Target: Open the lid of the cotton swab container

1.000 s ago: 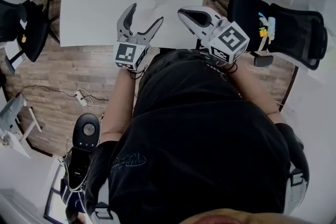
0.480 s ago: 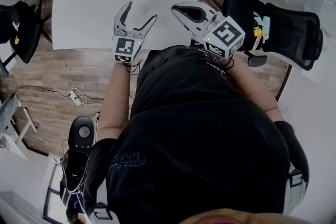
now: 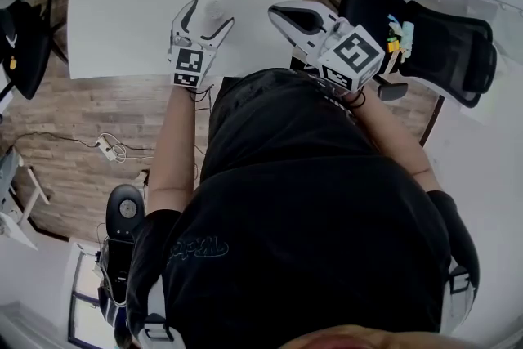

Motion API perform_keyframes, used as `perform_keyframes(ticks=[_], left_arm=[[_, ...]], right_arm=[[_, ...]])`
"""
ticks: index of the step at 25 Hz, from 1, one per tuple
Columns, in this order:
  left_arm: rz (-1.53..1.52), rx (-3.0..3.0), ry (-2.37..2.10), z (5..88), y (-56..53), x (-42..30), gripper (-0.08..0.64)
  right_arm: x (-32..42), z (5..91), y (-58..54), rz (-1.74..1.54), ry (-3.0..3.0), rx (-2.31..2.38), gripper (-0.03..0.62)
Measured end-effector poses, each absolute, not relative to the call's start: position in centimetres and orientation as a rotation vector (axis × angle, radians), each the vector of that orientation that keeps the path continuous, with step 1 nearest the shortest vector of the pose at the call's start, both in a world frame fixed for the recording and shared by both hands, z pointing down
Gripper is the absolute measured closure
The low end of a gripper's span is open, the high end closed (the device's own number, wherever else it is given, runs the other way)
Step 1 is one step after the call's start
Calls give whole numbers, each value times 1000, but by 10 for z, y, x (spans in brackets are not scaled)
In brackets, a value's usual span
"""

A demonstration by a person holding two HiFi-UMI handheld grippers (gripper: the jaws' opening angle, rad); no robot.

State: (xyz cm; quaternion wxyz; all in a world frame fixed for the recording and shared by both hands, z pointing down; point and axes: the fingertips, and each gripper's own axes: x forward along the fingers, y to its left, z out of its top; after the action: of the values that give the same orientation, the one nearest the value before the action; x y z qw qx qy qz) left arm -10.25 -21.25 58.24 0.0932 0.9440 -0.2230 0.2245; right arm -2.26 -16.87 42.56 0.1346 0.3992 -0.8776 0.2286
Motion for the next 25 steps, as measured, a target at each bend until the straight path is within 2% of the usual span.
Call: perform_keyframes(ticks=[12,25], left_arm=[[914,2836,-522,645,-206,-102,158],[1026,2834,-459,682,-206,-98,163]], right_arm=[[-16,438,-165,709,-2500,1174,568],[-6,442,-162,739,-2461,1223,569]])
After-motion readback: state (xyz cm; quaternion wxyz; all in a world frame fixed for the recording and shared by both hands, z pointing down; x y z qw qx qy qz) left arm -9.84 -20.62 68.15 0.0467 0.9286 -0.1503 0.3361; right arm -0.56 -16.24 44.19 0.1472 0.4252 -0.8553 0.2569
